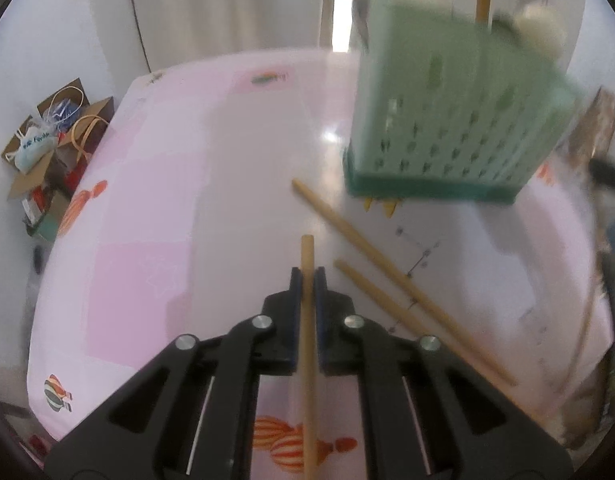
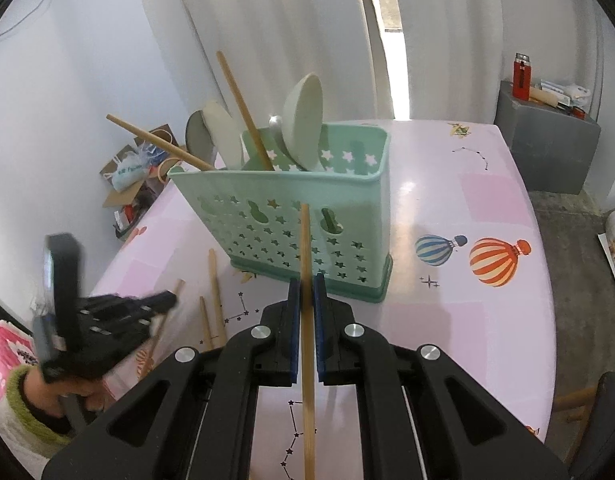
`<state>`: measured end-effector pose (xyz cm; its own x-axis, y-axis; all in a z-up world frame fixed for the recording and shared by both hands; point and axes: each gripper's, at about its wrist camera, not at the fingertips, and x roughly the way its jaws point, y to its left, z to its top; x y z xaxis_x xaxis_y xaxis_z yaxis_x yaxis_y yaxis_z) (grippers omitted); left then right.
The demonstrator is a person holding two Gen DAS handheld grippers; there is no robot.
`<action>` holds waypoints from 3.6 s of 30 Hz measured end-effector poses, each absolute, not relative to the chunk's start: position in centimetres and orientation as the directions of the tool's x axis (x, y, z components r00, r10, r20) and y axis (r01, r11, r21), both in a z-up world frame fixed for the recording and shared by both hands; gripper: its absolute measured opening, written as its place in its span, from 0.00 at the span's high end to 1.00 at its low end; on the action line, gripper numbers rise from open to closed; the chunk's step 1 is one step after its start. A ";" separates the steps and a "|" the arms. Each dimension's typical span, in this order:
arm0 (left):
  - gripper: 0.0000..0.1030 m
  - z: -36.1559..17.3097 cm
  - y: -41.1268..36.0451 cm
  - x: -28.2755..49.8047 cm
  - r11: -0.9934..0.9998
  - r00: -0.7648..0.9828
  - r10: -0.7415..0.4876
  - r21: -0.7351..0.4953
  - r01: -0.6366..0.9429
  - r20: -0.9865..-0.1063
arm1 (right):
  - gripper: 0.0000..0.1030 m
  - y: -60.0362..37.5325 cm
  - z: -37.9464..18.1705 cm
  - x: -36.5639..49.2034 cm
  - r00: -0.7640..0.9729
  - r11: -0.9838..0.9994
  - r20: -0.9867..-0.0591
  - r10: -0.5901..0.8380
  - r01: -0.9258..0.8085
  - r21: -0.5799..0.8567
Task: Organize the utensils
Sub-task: 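Lift the chopsticks upright with both tools and raise them above the holder, then open the left tool to drop its chopstick into the holder, then open the right tool over the holder to release its chopstick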
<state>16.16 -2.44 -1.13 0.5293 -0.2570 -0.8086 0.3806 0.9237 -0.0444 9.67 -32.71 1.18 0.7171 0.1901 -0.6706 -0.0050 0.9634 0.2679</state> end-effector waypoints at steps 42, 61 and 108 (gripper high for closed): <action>0.82 14.9 -14.2 23.8 0.797 0.761 -0.600 -0.265 0.542 -0.248 | 0.93 -35.5 1.4 7.5 0.759 0.939 -0.621 0.195 0.037 0.341; 0.38 16.0 -8.3 16.1 0.748 0.723 -0.663 -0.204 0.631 -0.193 | 0.93 -35.0 0.7 7.6 0.753 0.933 -0.624 0.207 0.040 0.358; 0.17 8.6 4.1 12.9 0.916 0.813 -0.396 -0.124 0.381 -0.426 | 0.93 -34.3 12.4 23.1 0.893 0.959 -0.382 0.238 -0.154 0.236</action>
<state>12.91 4.08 8.62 0.8133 -0.3959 -0.4263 0.3810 0.9162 -0.1240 23.13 -34.33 12.43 0.8931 0.2378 -0.3818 -0.1545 0.9594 0.2361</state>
